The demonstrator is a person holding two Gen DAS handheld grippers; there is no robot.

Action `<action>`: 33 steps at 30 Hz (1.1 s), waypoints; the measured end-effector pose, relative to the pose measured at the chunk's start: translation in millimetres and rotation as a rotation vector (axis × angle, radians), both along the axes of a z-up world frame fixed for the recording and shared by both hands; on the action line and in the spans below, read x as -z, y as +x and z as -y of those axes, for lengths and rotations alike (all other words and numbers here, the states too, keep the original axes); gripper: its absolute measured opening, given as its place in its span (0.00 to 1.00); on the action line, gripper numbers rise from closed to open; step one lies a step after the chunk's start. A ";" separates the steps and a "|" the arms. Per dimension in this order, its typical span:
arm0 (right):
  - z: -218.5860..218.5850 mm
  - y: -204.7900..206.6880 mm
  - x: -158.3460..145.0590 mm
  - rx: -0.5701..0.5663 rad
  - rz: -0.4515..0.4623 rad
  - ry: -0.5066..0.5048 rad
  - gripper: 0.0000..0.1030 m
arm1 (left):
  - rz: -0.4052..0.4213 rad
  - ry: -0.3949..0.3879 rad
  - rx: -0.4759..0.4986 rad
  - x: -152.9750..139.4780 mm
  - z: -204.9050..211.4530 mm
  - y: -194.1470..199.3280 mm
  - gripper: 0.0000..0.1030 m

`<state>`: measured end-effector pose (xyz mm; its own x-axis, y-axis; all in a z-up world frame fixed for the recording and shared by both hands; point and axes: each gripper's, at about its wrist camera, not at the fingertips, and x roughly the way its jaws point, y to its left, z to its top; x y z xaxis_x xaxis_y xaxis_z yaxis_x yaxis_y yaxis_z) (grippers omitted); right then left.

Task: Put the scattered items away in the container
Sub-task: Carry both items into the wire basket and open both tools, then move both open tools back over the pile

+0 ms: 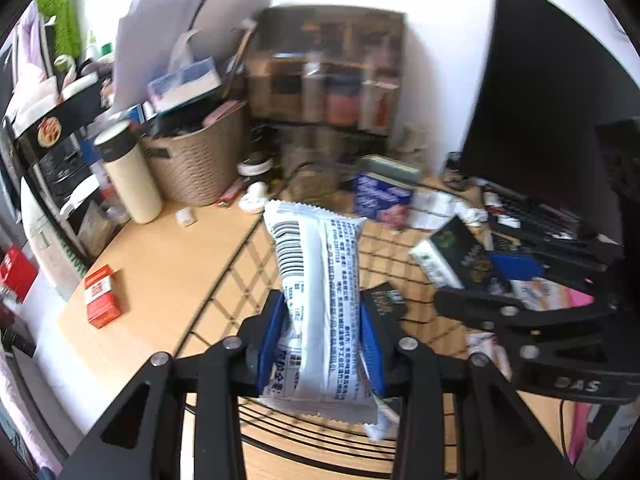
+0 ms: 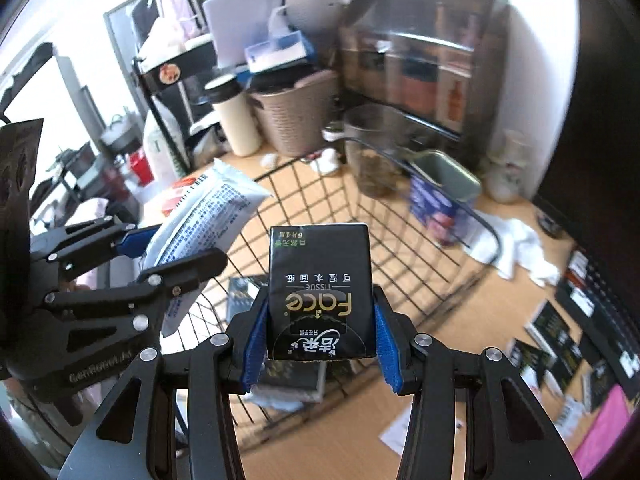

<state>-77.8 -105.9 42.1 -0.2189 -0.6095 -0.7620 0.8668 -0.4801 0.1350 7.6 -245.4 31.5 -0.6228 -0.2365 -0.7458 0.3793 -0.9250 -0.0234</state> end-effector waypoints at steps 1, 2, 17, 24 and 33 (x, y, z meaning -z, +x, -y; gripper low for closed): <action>3.1 1.8 5.8 -0.007 -0.006 0.022 0.45 | 0.007 0.000 -0.024 4.2 6.2 -1.6 0.39; 5.8 2.6 11.6 -0.021 -0.005 0.043 0.45 | 0.013 -0.003 -0.045 7.8 10.3 -4.2 0.39; 10.3 -7.8 37.1 -0.001 0.003 0.077 0.46 | 0.032 0.043 -0.017 25.4 4.2 -13.6 0.40; 1.9 -8.9 26.7 0.028 -0.003 0.011 0.54 | -0.047 0.057 0.004 14.0 2.6 -6.2 0.70; 1.9 -8.6 24.7 0.024 -0.003 0.006 0.55 | -0.058 0.083 -0.002 10.8 5.2 -3.3 0.70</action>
<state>-86.3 -107.8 17.4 -0.2354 -0.5993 -0.7652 0.8554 -0.5015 0.1296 4.3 -250.5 20.8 -0.6651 -0.1768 -0.7256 0.3768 -0.9183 -0.1216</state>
